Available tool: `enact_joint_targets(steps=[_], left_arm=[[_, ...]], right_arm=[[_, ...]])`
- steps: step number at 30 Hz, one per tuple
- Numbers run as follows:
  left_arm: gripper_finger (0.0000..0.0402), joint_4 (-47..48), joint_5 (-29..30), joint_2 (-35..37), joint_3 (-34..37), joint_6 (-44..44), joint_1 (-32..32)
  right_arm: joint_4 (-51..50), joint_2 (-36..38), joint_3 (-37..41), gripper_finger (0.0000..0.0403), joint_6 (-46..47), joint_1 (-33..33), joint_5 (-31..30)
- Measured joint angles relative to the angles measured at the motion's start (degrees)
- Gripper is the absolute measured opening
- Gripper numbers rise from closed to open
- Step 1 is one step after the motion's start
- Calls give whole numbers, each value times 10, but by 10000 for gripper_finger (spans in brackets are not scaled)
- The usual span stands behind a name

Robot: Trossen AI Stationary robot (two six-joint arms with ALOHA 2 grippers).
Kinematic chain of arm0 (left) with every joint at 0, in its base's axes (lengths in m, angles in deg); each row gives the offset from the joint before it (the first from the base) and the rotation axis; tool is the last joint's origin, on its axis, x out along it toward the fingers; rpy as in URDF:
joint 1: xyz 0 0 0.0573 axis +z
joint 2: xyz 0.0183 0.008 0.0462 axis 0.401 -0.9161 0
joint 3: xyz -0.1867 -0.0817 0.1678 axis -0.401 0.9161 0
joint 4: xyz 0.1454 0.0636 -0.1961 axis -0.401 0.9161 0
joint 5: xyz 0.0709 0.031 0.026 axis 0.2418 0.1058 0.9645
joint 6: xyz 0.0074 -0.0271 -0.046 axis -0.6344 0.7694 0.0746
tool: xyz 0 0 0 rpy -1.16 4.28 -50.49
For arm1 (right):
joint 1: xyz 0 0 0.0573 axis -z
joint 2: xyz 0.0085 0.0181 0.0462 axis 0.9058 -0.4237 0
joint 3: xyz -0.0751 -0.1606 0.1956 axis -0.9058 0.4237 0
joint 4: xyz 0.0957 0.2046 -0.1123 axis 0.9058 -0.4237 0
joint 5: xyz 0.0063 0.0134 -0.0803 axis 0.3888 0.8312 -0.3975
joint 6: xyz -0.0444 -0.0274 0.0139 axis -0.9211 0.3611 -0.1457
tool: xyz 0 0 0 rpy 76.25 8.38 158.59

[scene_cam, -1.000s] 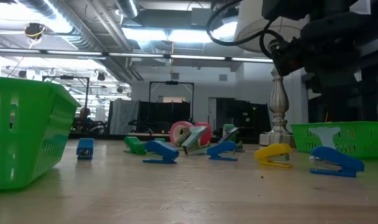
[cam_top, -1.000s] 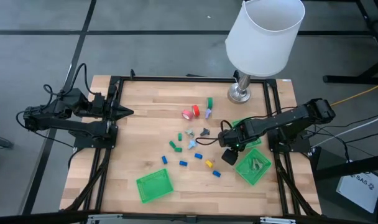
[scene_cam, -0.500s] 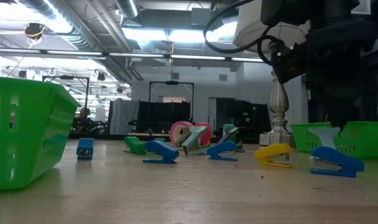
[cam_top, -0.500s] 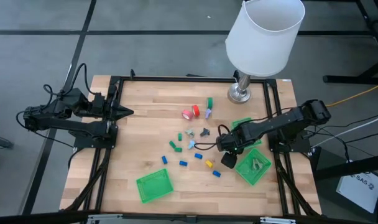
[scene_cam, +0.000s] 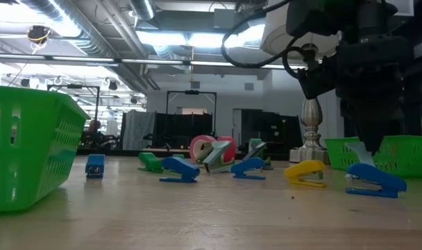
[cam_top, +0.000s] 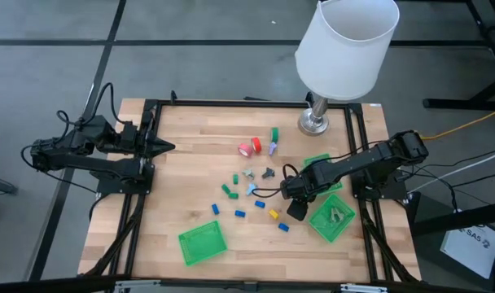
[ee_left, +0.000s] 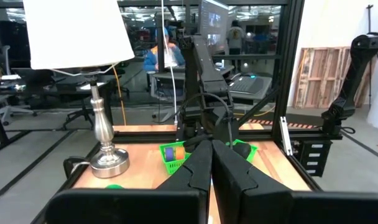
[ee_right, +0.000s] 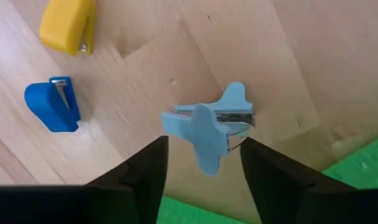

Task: Pick and place Stapler, Stapler remover, tape
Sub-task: Put the bottom light blue staple remover into the bottom right green bin

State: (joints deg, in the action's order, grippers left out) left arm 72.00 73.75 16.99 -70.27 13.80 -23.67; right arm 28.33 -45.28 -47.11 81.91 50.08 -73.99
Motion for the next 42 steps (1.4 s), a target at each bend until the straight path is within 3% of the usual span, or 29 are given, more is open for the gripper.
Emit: enact_joint_targets(steps=[10, 17, 29, 42], left_arm=[[5, 0, 0, 0, 0, 0, 0], [8, 0, 0, 0, 0, 0, 0], [6, 0, 0, 0, 0, 0, 0], [8, 0, 0, 0, 0, 0, 0]], right_arm=[[-1, 1, 0, 70, -2, 0, 4], [-1, 1, 0, 11, -13, 0, 2], [-5, 22, -14, 5, -34, -7, -22], [-185, 63, -173, 5, -57, -75, -36]])
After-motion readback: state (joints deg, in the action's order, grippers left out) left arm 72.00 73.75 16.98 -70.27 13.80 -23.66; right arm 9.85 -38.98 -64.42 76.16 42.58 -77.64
